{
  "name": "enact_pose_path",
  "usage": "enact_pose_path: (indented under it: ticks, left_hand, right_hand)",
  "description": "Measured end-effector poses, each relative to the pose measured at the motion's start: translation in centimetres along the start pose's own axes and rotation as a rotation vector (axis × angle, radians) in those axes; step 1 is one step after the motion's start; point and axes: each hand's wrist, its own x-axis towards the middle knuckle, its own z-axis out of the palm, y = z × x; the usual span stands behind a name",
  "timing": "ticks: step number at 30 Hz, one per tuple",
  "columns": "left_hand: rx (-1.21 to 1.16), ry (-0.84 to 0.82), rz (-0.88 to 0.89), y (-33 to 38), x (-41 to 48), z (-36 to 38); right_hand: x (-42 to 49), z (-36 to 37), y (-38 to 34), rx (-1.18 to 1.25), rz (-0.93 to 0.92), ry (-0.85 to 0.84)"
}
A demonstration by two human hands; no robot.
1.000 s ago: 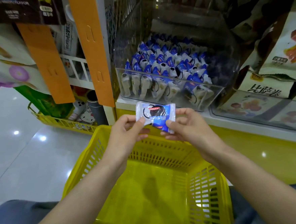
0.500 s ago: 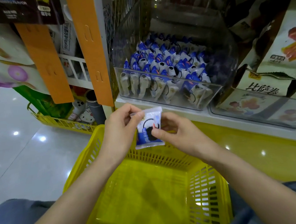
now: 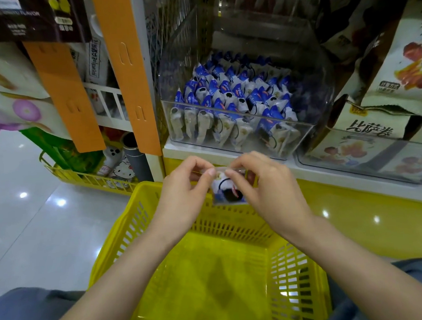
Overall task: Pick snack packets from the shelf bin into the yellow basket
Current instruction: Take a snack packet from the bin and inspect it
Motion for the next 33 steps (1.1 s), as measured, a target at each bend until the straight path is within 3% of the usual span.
enact_pose_path:
  ticks: [2,4,8,12,15,20,23,25,28,33]
  left_hand:
    - [0.095,0.094,0.017,-0.2,0.0,-0.2]
    - [0.118,0.071,-0.039,-0.4,0.1,-0.2]
    - [-0.394,-0.091,-0.496,0.5,0.6,0.1]
    - [-0.689,-0.122,-0.43,0.6,0.4,-0.7]
    - [-0.582,-0.084,-0.341,0.6,0.2,-0.7]
    - [-0.449,-0.084,-0.301,1.1,0.1,-0.7]
    - [-0.439,-0.163,-0.261,1.3,-0.1,-0.5]
    - [-0.362,-0.1,-0.188,1.2,-0.1,-0.2]
    - [-0.058,0.042,-0.042,0.7,-0.2,0.2]
    - [0.146,0.019,0.093,0.1,-0.5,0.3]
  right_hand:
    - [0.1,-0.1,0.0,0.069,0.043,0.072]
    - [0.3,-0.2,0.1,0.121,0.06,0.125]
    - [-0.1,0.0,-0.1,0.155,-0.038,0.064]
    - [-0.5,0.4,-0.3,0.009,-0.184,-0.007]
    - [-0.5,0.6,-0.3,0.044,-0.171,-0.065]
    - [0.1,1.2,-0.9,0.52,0.389,-0.024]
    - [0.6,1.1,-0.5,0.785,0.654,-0.183]
    - [0.6,1.0,-0.5,0.891,0.689,-0.22]
    - [0.6,1.0,-0.6,0.951,0.696,-0.151]
    - [0.5,1.0,-0.7,0.966,0.738,-0.155]
